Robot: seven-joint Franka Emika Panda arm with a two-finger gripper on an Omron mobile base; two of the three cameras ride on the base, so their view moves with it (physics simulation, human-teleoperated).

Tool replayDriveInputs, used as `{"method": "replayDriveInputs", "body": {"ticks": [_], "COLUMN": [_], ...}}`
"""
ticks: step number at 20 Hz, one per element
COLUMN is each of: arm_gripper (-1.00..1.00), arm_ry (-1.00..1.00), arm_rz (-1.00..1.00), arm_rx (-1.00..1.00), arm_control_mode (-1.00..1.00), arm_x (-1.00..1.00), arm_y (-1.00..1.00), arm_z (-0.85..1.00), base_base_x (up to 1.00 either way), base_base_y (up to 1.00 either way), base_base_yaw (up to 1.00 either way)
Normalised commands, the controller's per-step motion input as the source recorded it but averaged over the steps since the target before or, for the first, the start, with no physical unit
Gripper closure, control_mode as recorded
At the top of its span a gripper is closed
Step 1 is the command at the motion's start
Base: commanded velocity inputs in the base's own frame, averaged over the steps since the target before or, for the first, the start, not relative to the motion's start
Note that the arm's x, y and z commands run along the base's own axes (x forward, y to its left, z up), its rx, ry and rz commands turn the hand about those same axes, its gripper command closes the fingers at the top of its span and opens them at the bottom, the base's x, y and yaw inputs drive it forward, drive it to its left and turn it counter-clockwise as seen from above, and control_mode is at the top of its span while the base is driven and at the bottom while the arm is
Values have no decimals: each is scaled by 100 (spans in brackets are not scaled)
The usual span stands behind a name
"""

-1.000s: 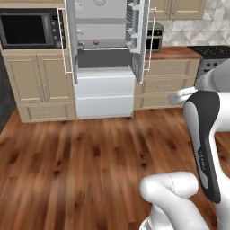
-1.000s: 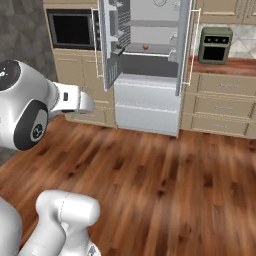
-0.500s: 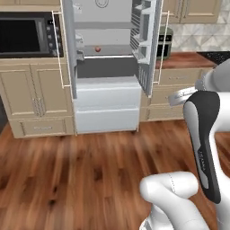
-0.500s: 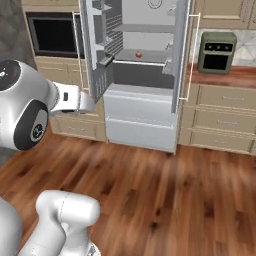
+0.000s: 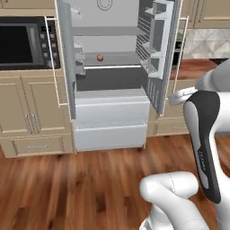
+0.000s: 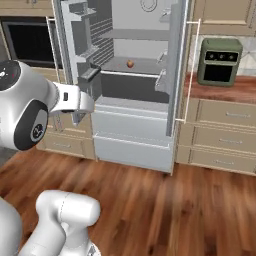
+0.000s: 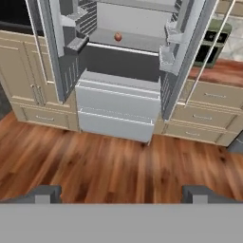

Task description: Retrieve the banana and peach from the fridge and place them into the bowl on the dining table.

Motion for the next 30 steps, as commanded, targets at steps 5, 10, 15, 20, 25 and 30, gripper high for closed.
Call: {"method": "replayDriveInputs", "body": {"ticks": [5,10,15,20,25,30], "arm_gripper": [-100,-100,-100,-100,-100,-100], "arm_ry": [0,0,0,0,0,0], "arm_rz": [0,0,0,0,0,0], "arm_rx": [0,0,0,0,0,0], "arm_control_mode": [100,100,100,100,100,100], "arm_x": [0,0,0,0,0,0], "arm_y": [0,0,0,0,0,0], "arm_z": [0,0,0,0,0,0], "base_base_x": [100,100,100,100,95,100], "base_base_y": [31,43,42,14,-2,0], "base_base_yaw": [-2,-4,-4,-3,-1,0]}}
